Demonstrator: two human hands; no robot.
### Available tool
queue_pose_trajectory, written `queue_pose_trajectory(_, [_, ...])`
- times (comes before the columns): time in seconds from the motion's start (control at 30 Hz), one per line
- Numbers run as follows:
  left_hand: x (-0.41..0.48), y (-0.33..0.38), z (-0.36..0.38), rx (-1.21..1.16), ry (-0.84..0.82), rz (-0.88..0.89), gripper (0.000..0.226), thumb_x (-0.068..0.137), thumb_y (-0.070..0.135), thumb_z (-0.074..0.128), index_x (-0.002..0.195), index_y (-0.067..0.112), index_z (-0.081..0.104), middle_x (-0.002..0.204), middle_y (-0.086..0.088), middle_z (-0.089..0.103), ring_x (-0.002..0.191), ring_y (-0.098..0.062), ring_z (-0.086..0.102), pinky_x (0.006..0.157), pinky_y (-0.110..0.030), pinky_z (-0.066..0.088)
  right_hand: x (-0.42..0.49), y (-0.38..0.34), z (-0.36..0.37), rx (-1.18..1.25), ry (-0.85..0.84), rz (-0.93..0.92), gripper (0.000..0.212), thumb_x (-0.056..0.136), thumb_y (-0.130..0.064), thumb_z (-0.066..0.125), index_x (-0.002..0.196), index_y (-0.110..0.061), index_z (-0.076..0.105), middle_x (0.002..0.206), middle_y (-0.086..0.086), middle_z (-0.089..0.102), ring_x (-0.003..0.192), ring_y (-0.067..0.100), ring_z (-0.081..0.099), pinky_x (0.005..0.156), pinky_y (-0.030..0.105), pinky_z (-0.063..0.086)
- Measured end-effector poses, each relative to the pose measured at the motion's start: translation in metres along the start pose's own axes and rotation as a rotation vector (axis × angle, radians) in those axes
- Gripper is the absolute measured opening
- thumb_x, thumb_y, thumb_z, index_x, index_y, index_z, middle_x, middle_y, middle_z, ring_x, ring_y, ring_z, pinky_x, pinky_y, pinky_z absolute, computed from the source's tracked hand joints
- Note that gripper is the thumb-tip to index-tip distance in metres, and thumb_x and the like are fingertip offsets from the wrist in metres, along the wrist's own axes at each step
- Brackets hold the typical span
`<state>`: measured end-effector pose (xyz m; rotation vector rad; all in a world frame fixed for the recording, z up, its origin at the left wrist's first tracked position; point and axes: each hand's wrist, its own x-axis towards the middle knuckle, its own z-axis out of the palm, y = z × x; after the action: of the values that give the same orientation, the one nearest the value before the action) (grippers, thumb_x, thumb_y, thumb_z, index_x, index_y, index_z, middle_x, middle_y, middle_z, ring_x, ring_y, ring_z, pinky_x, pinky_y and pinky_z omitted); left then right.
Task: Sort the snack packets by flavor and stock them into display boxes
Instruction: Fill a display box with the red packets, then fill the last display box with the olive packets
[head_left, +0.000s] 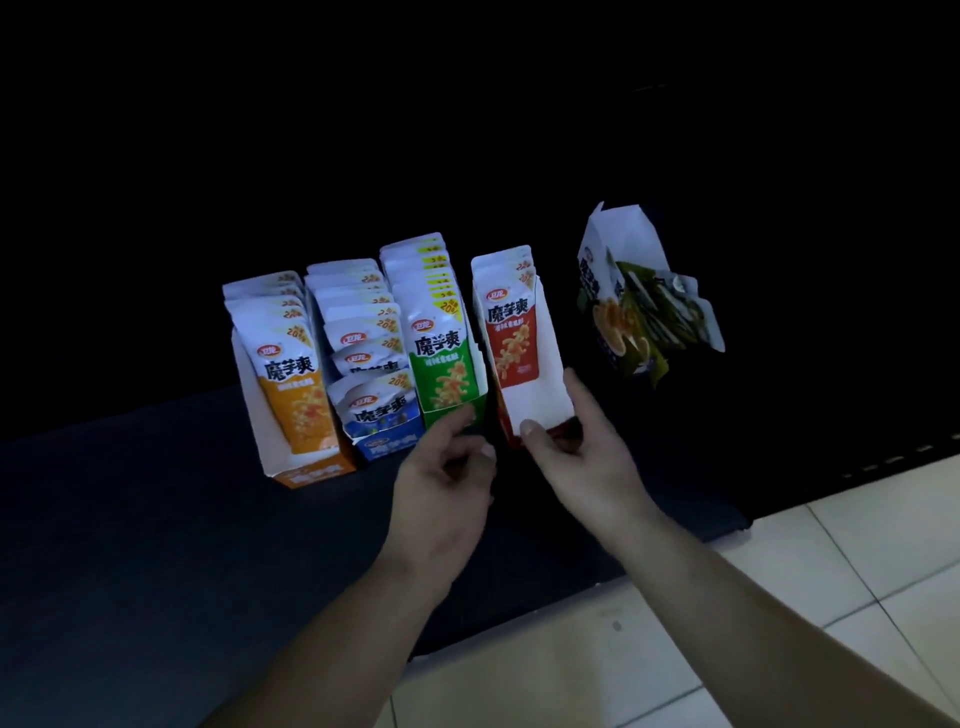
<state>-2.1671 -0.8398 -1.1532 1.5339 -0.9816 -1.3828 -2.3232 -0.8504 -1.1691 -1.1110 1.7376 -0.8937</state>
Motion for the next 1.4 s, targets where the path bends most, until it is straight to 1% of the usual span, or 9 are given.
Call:
queue_pose_trajectory(0.13, [0.009,0.004,-0.009,0.023,-0.01,0.043,0.045,0.099,0.018,0.068,0.141,0.033,0.059,0.096,0.018,0.073,0.098,-0.002,0.069,0.101,-0.044,0.057,0.022,-0.021,0.01,0.078,-0.059,0.029,0.076,0.097,-0.032,0.069,0.155,-0.054,0.026,0.127,-0.026,0.057,0.104,-0.012,0.056,0.08,0.005,0.036])
queue_pose_trajectory(0.2, [0.011,0.006,-0.011,0.015,-0.009,0.043,0.046,0.099,0.019,0.068,0.142,0.034,0.058,0.1,0.016,0.073,0.098,0.004,0.067,0.103,-0.044,0.056,0.029,-0.029,0.013,0.101,-0.104,0.021,0.078,0.097,-0.028,0.069,0.156,-0.053,0.025,0.118,-0.033,0.053,0.105,-0.011,0.054,0.087,0.009,0.036])
queue_pose_trajectory(0.3, [0.014,0.006,-0.012,-0.008,0.021,0.046,0.045,0.099,0.017,0.068,0.14,0.035,0.06,0.098,0.016,0.073,0.093,0.003,0.068,0.1,-0.046,0.057,0.033,-0.033,0.008,0.134,-0.087,0.018,0.079,0.096,-0.025,0.069,0.157,-0.052,0.026,0.135,-0.025,0.048,0.12,-0.006,0.048,0.101,0.018,0.033])
queue_pose_trajectory(0.4, [0.011,0.005,-0.008,-0.01,0.026,0.062,0.041,0.1,0.013,0.066,0.133,0.036,0.063,0.093,0.019,0.073,0.092,-0.003,0.069,0.101,-0.048,0.056,0.017,-0.022,-0.006,0.073,0.054,-0.047,0.068,0.097,-0.024,0.069,0.154,-0.046,0.038,0.141,-0.02,0.045,0.098,-0.024,0.054,0.083,0.001,0.04])
queue_pose_trajectory(0.5, [0.006,0.007,0.002,-0.02,0.015,0.057,0.039,0.099,0.01,0.065,0.121,0.043,0.063,0.093,0.013,0.073,0.095,-0.015,0.071,0.099,-0.052,0.056,0.004,-0.004,-0.021,-0.07,0.202,-0.163,0.059,0.097,-0.025,0.066,0.149,-0.041,0.044,0.144,-0.017,0.044,0.115,-0.009,0.054,0.101,0.018,0.049])
queue_pose_trajectory(0.57, [0.003,0.009,0.011,-0.031,0.0,0.046,0.041,0.098,0.008,0.066,0.123,0.04,0.065,0.095,0.011,0.074,0.096,-0.019,0.072,0.098,-0.053,0.056,0.005,0.002,-0.033,-0.122,0.234,-0.202,0.06,0.098,-0.024,0.065,0.152,-0.037,0.043,0.149,-0.017,0.04,0.133,-0.002,0.045,0.115,0.031,0.043])
queue_pose_trajectory(0.9, [-0.002,0.023,0.039,-0.038,-0.082,0.1,0.046,0.097,0.0,0.063,0.125,0.036,0.066,0.102,0.004,0.073,0.095,-0.02,0.072,0.098,-0.049,0.057,0.028,-0.001,-0.062,-0.134,0.124,-0.251,0.075,0.094,-0.019,0.067,0.152,-0.053,0.034,0.16,-0.023,0.029,0.145,-0.007,0.027,0.115,0.019,0.027])
queue_pose_trajectory(1.23, [-0.008,0.013,0.033,-0.053,-0.087,0.121,0.045,0.098,0.003,0.064,0.118,0.043,0.067,0.107,0.002,0.072,0.097,-0.024,0.072,0.095,-0.049,0.059,0.02,-0.002,-0.07,-0.198,0.062,-0.193,0.06,0.092,-0.037,0.071,0.144,-0.056,0.048,0.139,-0.016,0.04,0.141,0.001,0.034,0.12,0.026,0.029])
queue_pose_trajectory(1.4, [-0.029,-0.005,0.022,-0.038,-0.123,0.113,0.045,0.098,0.006,0.065,0.122,0.043,0.066,0.107,0.005,0.075,0.099,-0.017,0.072,0.096,-0.046,0.058,-0.04,-0.006,-0.043,-0.079,0.001,-0.203,0.053,0.089,-0.063,0.065,0.139,-0.052,0.056,0.137,-0.019,0.048,0.14,-0.003,0.038,0.12,0.029,0.034])
